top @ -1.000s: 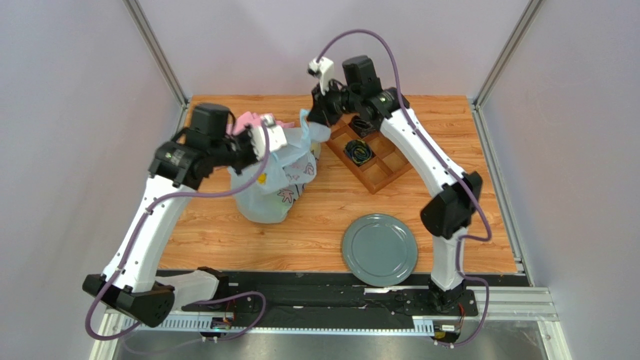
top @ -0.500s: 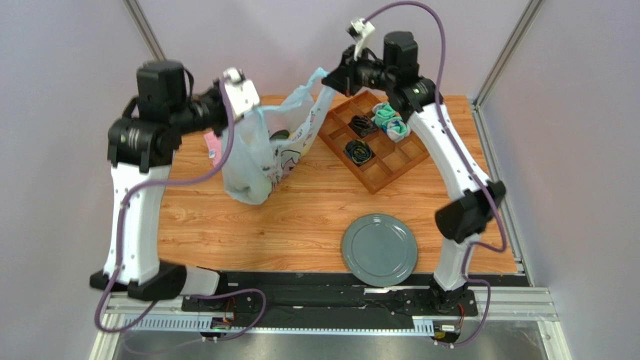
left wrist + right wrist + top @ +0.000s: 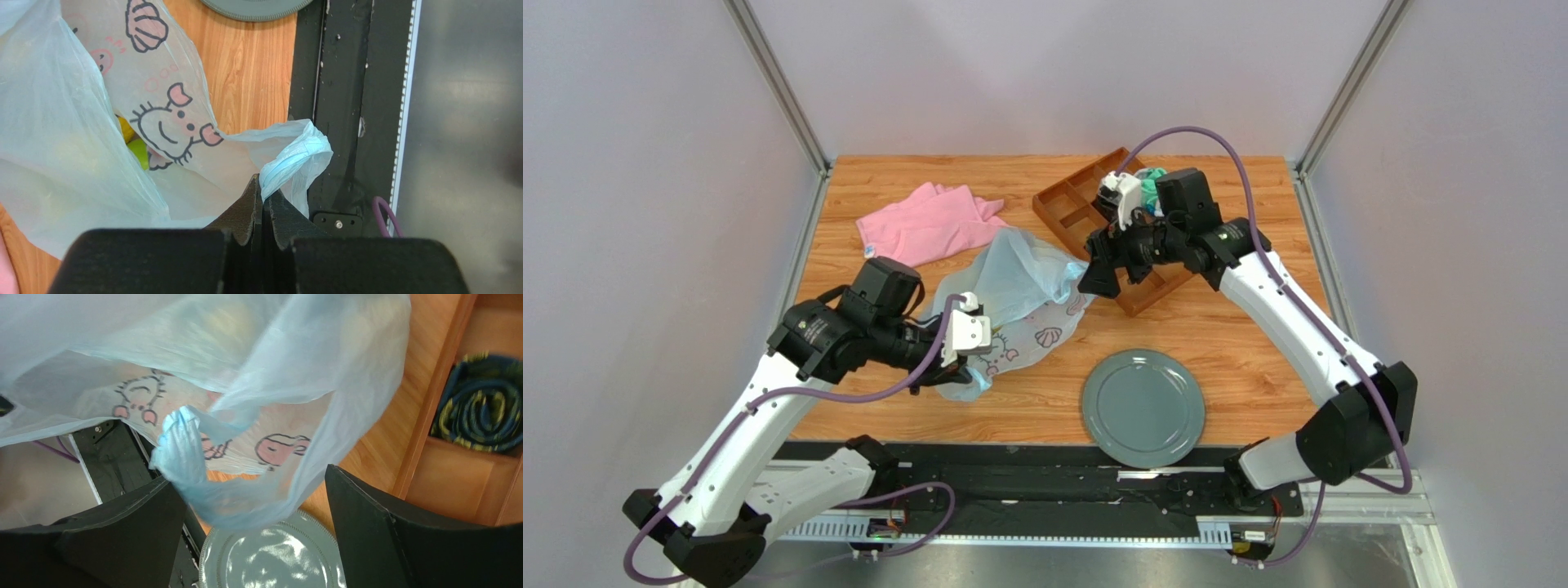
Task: Take the fake fruits out of the plastic bag
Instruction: Adjust the plastic bag at the center of the board.
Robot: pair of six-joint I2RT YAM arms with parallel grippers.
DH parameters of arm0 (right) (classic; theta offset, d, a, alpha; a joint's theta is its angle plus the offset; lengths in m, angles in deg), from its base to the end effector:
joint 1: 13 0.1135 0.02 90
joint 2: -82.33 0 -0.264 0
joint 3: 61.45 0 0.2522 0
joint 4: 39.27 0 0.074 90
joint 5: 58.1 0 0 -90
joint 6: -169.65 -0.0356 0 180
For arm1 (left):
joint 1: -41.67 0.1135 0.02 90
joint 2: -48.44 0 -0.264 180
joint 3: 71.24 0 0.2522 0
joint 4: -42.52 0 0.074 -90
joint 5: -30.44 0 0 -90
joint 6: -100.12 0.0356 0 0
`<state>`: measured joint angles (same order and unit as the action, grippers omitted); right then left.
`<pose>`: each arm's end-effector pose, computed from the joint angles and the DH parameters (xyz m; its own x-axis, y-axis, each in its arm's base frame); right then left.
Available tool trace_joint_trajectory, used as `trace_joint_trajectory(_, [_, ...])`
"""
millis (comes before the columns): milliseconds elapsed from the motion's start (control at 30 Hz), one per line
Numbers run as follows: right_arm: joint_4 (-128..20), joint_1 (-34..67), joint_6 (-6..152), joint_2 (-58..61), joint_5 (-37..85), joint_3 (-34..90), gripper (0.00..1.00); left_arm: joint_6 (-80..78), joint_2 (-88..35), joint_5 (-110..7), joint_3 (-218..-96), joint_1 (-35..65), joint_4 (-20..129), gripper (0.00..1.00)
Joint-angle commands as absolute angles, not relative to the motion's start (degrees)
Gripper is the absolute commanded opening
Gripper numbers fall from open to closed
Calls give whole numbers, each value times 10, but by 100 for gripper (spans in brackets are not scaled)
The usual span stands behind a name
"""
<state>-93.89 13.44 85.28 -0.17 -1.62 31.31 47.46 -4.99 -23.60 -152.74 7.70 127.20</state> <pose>0.2669 0.1547 0.3477 -0.5519 -0.3658 -0.7494 -0.7827 0.5374 0.3141 0.1059 -0.0966 0.3584 -0.1136 0.6686 -0.7349 0.9927 0.1072 -0.0560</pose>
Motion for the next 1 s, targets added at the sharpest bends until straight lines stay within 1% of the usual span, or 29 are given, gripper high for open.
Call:
trace_joint_trajectory(0, [-914, 222, 898, 90, -29, 369, 84, 422, -39, -213, -1532, 76, 1223, 0])
trace_joint_trajectory(33, [-900, 242, 905, 100, 5, 359, 82, 411, -38, -211, -1529, 76, 1219, 0])
trace_joint_trajectory(67, [-870, 262, 910, 109, 30, 329, 78, 406, -32, -210, -1525, 76, 1214, 0])
trace_joint_trajectory(100, [-846, 295, 913, 127, 58, 313, 78, 401, -31, -211, -1523, 76, 1210, 0])
trace_joint_trajectory(133, [-824, 305, 913, 132, 102, 297, 78, 394, -30, -219, -1524, 76, 1209, 0])
trace_joint_trajectory(167, [-792, 311, 909, 135, 110, 284, 77, 391, -27, -223, -1526, 77, 1209, 0])
trace_joint_trajectory(233, [-779, 322, 902, 130, 117, 284, 75, 393, -24, -231, -1532, 81, 1211, 0])
trace_joint_trajectory(300, [-780, 325, 895, 112, 93, 290, 60, 392, -21, -234, -1538, 84, 1215, 0])
trace_joint_trajectory(333, [-786, 327, 890, 84, 55, 294, 53, 389, -19, -232, -1539, 86, 1215, 0])
trace_joint_trajectory(367, [-790, 330, 883, 68, 45, 297, 42, 389, -17, -229, -1541, 90, 1214, 0])
trace_joint_trajectory(467, [-738, 332, 814, 10, 48, 290, 30, 387, -12, -223, -1540, 97, 1219, 0])
trace_joint_trajectory(533, [-718, 337, 800, -24, 33, 302, 25, 385, -9, -222, -1538, 100, 1220, 0])
trace_joint_trajectory(567, [-716, 340, 782, -57, 32, 310, 19, 383, -9, -222, -1538, 101, 1220, 0])
trace_joint_trajectory(667, [-725, 353, 766, -112, 20, 345, 15, 382, -6, -220, -1541, 109, 1221, 0])
trace_joint_trajectory(733, [-734, 364, 760, -136, 18, 358, 14, 381, -2, -220, -1540, 115, 1221, 0])
trace_joint_trajectory(967, [-667, 403, 689, -203, 65, 337, 13, 364, 13, -204, -1534, 144, 1223, 0])
